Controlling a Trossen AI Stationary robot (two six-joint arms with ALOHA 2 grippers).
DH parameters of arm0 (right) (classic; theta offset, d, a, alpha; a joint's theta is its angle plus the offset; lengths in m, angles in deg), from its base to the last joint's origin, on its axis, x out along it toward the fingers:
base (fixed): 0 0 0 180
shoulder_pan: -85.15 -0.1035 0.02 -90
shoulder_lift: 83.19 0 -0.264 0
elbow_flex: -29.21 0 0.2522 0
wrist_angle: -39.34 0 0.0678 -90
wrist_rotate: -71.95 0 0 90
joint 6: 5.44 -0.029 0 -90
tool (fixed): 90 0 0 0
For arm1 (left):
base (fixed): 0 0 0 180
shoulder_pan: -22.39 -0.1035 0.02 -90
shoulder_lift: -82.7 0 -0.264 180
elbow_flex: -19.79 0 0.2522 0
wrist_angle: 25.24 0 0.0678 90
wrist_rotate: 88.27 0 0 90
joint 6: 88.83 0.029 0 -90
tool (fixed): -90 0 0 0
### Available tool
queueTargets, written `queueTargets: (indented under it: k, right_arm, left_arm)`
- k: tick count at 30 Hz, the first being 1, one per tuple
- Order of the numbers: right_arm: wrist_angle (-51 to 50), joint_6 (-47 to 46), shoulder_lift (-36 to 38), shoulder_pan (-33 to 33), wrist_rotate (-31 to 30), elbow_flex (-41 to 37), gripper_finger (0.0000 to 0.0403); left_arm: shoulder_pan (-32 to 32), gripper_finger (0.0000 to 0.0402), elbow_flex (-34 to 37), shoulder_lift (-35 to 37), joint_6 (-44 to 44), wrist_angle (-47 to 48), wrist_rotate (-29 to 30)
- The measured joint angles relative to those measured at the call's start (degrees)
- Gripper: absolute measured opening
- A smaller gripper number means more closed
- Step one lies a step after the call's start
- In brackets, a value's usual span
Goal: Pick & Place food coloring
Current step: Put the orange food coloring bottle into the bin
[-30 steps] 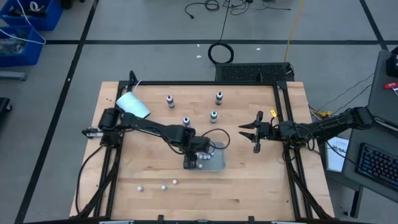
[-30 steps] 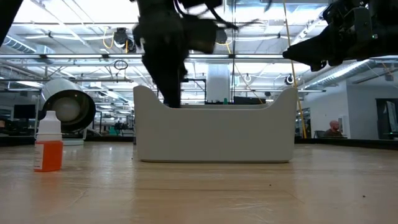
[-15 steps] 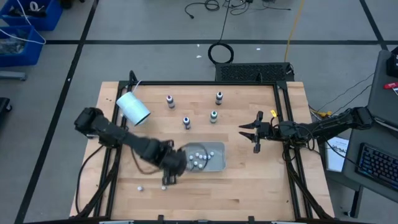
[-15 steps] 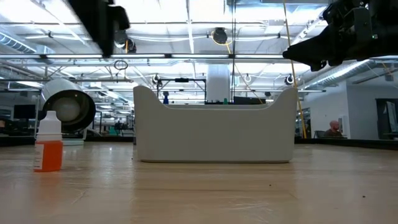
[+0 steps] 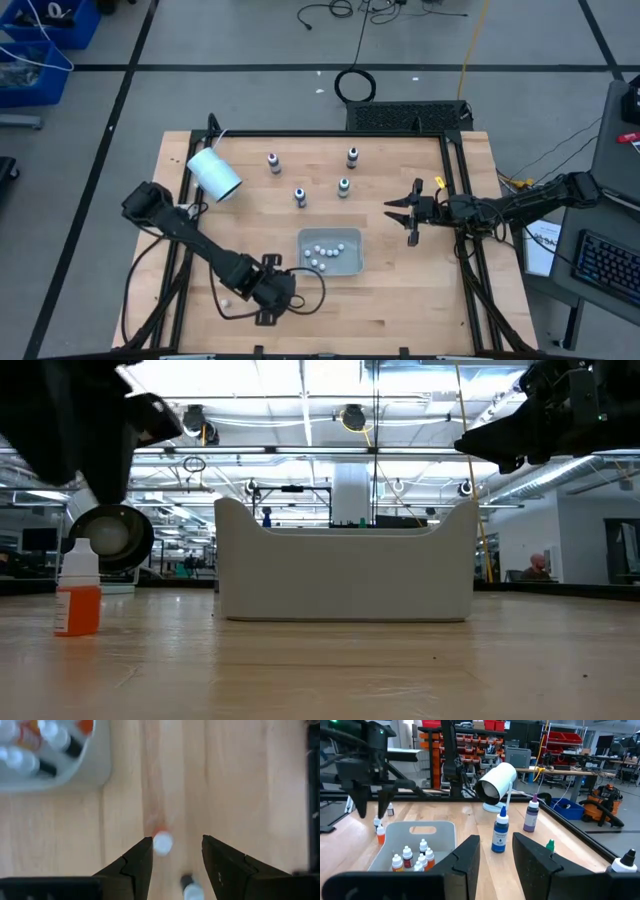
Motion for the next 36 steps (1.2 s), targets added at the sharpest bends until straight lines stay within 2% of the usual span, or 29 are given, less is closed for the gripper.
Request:
queueTargets:
  k: [11, 36]
  right_arm:
    - [0.04, -0.02, -0.04, 0.00, 1.18, 0.00, 0.0105]
    - [0.04, -0.04, -0.03, 0.00, 1.18, 0.00, 0.0105]
  left_arm:
    - [-1.36, 0.0179, 1.19, -4.19, -1.48, -0.69, -0.49]
    - [-1.55, 0.0184, 1.17, -4.60, -1.41, -1.44, -3.02]
